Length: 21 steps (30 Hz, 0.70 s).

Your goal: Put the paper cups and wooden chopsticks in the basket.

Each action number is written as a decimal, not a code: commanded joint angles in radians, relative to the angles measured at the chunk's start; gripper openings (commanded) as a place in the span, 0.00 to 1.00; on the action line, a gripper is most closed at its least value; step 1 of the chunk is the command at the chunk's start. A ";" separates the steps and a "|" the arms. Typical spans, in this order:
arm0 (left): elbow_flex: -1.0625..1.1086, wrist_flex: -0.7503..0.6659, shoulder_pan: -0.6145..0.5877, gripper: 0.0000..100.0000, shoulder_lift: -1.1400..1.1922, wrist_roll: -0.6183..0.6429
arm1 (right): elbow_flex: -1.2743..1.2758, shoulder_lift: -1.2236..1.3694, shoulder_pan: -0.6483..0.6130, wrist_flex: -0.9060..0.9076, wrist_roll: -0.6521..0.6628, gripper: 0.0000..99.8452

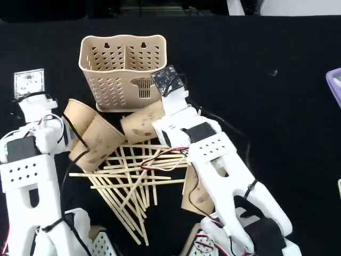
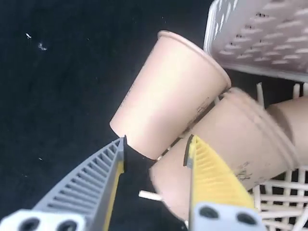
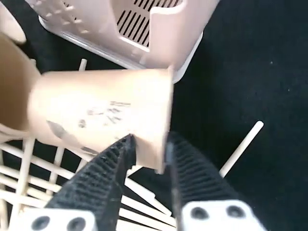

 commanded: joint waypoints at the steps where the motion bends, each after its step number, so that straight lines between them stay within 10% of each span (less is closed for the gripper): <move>1: -0.004 -0.028 -0.008 0.22 -0.025 0.064 | -0.031 -0.019 -0.014 0.058 0.006 0.01; 21: 0.091 -0.160 -0.015 0.22 -0.031 0.181 | -0.160 -0.364 0.071 0.430 0.167 0.01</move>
